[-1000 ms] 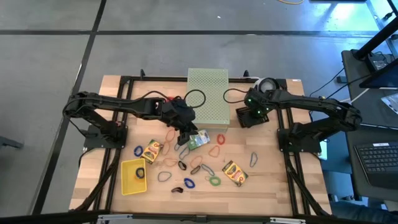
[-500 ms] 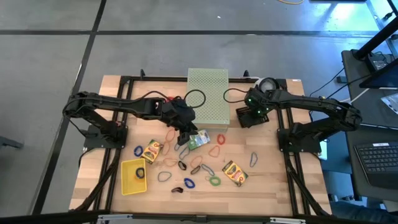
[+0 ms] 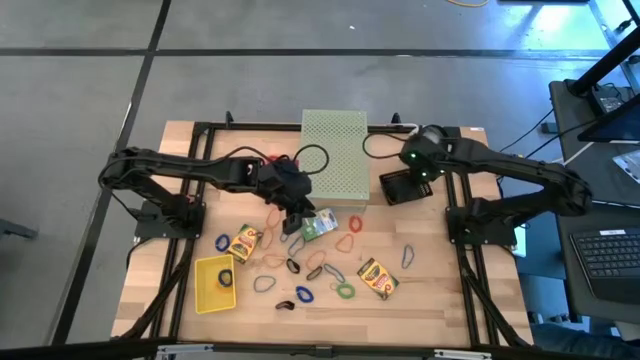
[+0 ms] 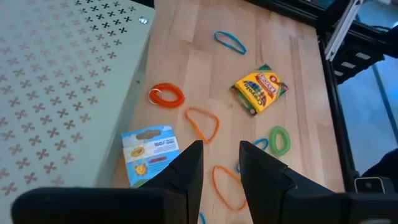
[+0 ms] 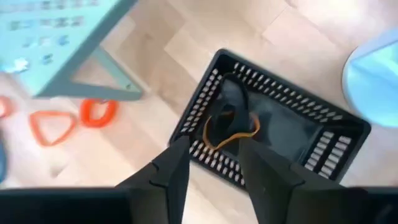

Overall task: Pick & Place Office Desk Supplies
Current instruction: Put the blue rubber band into the black bin

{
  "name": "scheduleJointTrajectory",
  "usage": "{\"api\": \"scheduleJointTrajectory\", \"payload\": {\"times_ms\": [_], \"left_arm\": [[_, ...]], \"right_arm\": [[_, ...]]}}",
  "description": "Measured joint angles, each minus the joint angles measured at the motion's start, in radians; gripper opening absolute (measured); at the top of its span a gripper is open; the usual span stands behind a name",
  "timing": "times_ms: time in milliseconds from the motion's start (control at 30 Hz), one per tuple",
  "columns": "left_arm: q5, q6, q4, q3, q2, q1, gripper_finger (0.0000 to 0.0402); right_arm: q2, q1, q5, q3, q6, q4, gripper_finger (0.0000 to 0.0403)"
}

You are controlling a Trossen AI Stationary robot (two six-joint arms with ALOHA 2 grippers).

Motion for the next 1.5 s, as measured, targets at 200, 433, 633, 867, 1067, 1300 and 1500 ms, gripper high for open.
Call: {"api": "scheduleJointTrajectory", "payload": {"times_ms": [200, 433, 633, 867, 1067, 1300, 1500], "left_arm": [[-0.017, 0.000, 0.002, 0.000, -0.020, -0.002, 0.0098], [-0.045, -0.001, 0.000, 0.000, -0.020, -0.023, 0.0097], [-0.069, -0.002, 0.001, 0.000, -0.020, -0.042, 0.0097], [-0.113, -0.017, 0.002, 0.000, -0.019, -0.052, 0.0097], [-0.113, -0.028, 0.038, 0.000, -0.019, -0.056, 0.0097], [-0.113, -0.074, 0.054, 0.000, -0.019, -0.059, 0.0097], [-0.098, -0.060, 0.053, 0.000, -0.019, -0.064, 0.0097]], "right_arm": [[-0.057, 0.118, -0.113, 0.005, 0.131, -0.055, 0.0111], [-0.066, 0.363, -0.104, 0.005, 0.321, -0.106, 0.0097], [-0.066, 0.595, -0.003, 0.005, 0.507, -0.115, 0.0095], [0.002, 0.797, 0.082, 0.004, 0.675, -0.113, 0.0095], [0.125, 0.883, 0.115, 0.004, 0.686, -0.109, 0.0096], [0.221, 0.907, 0.106, -0.076, 0.682, 0.023, 0.0096], [0.206, 0.905, 0.080, -0.180, 0.743, 0.067, 0.0096]]}}
